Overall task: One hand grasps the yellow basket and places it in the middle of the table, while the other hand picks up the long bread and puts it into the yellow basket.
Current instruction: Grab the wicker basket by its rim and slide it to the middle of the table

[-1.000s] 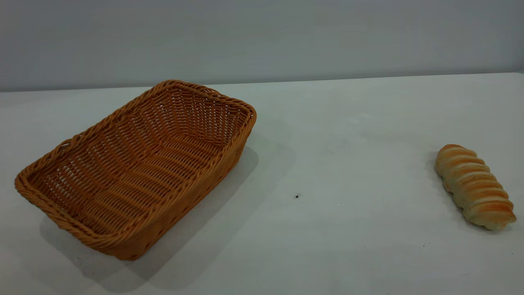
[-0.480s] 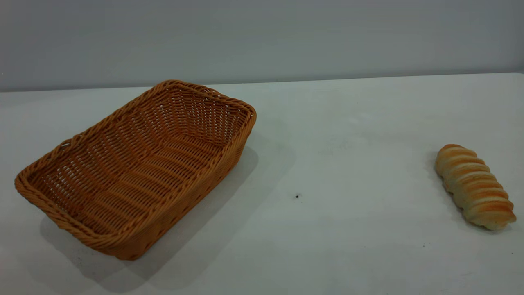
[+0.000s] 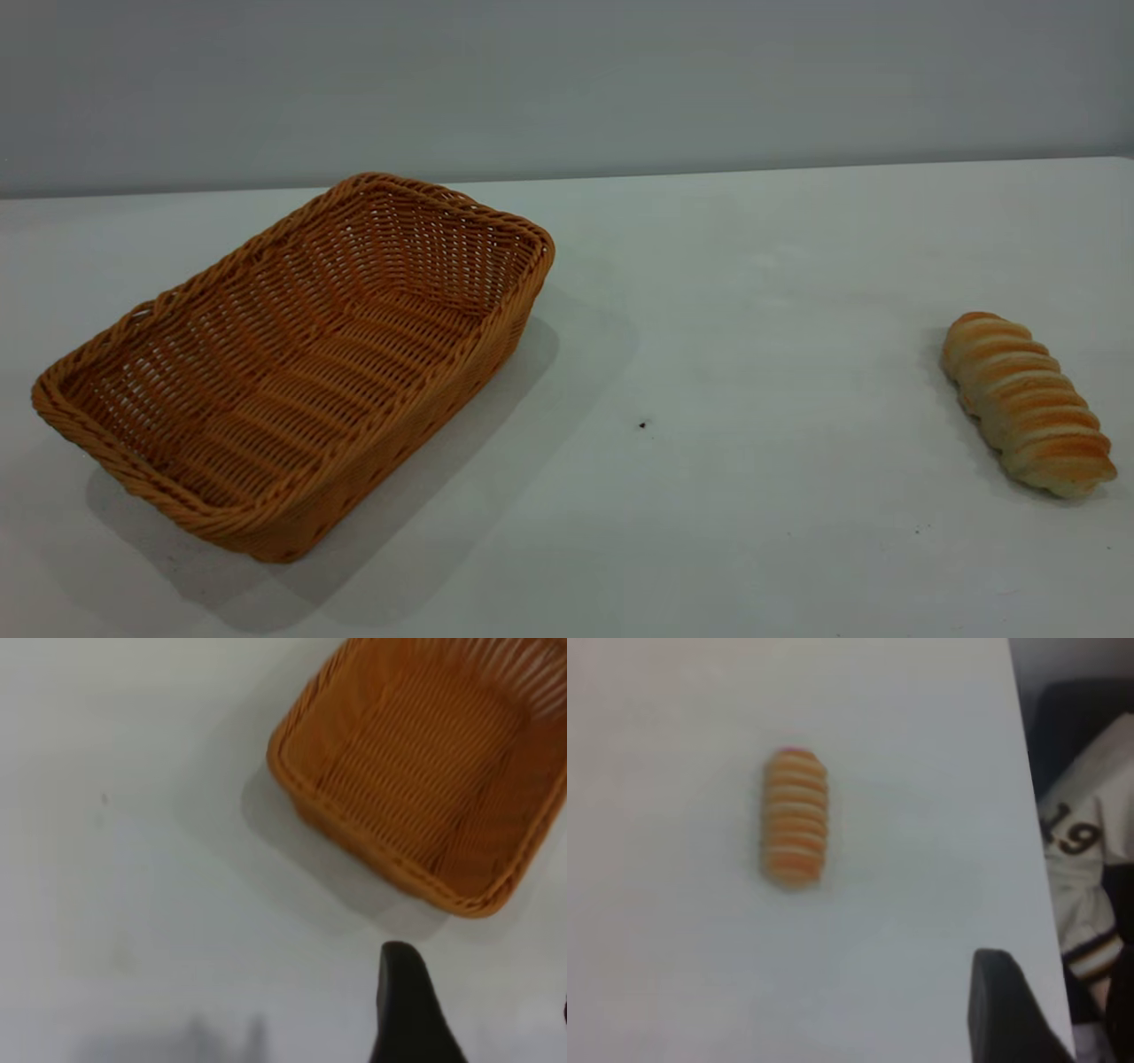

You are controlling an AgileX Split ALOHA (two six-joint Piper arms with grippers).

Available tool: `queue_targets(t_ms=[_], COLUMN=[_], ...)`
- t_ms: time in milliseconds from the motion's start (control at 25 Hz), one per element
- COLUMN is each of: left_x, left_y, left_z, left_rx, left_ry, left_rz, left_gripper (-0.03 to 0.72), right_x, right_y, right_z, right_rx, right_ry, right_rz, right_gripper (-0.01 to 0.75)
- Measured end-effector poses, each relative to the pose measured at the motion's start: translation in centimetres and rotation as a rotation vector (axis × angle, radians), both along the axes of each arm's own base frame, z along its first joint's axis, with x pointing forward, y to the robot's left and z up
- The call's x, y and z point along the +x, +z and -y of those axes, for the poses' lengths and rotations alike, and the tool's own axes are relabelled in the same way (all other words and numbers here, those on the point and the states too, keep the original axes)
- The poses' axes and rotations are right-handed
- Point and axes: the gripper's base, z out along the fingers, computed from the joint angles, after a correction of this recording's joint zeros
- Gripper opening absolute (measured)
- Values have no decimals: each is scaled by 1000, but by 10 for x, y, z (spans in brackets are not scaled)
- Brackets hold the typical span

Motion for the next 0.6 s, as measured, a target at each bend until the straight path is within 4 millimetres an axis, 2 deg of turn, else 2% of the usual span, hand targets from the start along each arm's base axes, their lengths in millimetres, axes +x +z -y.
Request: queue_targets(t_ms=[120, 320, 600], left_x=[30, 69, 104], left_y=[-16, -43, -81], left_z=[1, 3, 8], left_rx=[-8, -41, -136], left_ry=[6, 27, 95], left_rz=[-118, -252, -367], left_gripper=[466, 466, 466], right_x=[28, 65, 92], right_y=[2, -9, -20], right_z=[-4, -12, -23], right_rx=[-12, 16, 85], right_ry=[-9, -31, -20], right_rz=[-60, -158, -198], right_gripper=[322, 322, 322])
